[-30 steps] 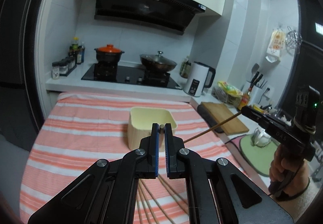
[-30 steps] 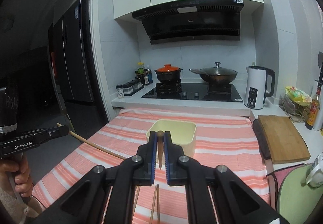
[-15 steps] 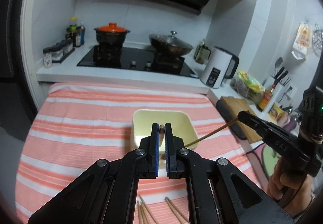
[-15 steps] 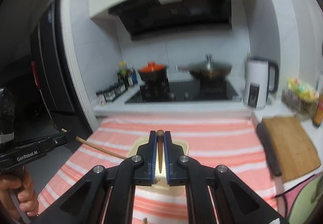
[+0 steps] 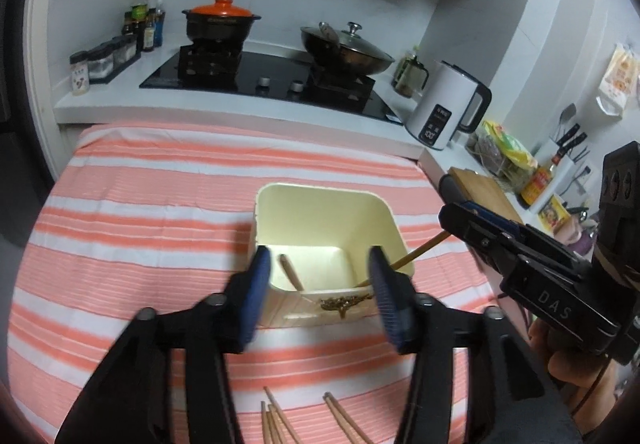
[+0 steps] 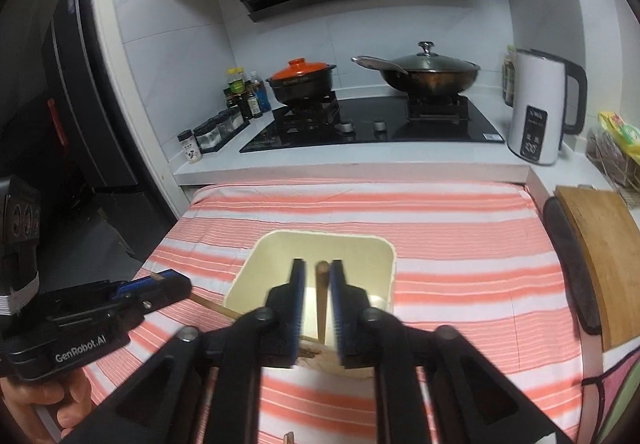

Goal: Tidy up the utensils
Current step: 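Withdraw both open tools from the box back over the table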

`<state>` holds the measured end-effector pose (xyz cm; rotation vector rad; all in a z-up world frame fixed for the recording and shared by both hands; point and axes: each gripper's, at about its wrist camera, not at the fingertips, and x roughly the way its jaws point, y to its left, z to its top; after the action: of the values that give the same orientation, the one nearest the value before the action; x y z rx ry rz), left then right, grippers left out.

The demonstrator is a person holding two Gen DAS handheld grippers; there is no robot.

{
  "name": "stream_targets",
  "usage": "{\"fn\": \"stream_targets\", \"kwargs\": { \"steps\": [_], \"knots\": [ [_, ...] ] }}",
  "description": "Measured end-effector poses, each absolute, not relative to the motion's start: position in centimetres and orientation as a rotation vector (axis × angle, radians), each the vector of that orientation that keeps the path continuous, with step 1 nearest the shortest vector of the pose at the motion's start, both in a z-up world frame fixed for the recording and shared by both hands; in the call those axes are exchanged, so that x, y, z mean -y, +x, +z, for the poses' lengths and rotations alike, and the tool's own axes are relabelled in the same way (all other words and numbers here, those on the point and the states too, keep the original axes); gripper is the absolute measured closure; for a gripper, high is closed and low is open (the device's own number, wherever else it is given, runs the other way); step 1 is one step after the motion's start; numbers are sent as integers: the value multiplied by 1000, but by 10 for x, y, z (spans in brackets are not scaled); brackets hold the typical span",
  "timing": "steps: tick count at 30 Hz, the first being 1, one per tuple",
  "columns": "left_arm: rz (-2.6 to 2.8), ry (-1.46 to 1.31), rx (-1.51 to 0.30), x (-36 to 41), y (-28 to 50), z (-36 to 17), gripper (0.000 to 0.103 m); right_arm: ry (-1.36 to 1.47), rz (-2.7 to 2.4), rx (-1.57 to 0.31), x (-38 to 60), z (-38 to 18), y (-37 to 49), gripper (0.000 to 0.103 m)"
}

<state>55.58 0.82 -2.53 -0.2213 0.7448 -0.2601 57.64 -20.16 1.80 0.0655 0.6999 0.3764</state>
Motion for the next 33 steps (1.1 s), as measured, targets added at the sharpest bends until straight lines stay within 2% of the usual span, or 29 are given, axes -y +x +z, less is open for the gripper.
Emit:
{"fn": "stream_targets", "kwargs": {
  "steps": [1,2,3,6,7,9,11,18,23,27,33],
  "knots": [
    [-249,-211,-729,-10,551,-22,27,61,380,-677,202,22,570,59],
    [-239,-199,-715,-12,543,-19,21,61,383,-652,203,27,564,45],
    [-229,-188,-708,-14,536,-17,16,57,382,-629,205,32,556,39],
    [-181,-154,-680,-21,506,-12,1,26,381,-577,208,45,529,37],
    [-154,-134,-664,-23,494,-12,1,14,379,-559,211,48,516,35],
    [-61,-79,-650,-23,470,-18,0,0,384,-540,216,51,492,25],
    [3,-43,-660,-23,447,-30,0,-20,393,-531,222,48,465,22],
    [-88,-169,-687,-42,352,-88,1,-46,320,-579,240,4,378,19],
    [-1,-67,-689,-46,295,-129,1,-40,311,-662,267,-57,320,19],
    [-22,-11,-783,-42,274,-161,1,-32,281,-694,287,-94,284,19],
    [-33,-94,-829,-44,250,-188,1,-41,253,-718,296,-119,258,19]
  ]
}}
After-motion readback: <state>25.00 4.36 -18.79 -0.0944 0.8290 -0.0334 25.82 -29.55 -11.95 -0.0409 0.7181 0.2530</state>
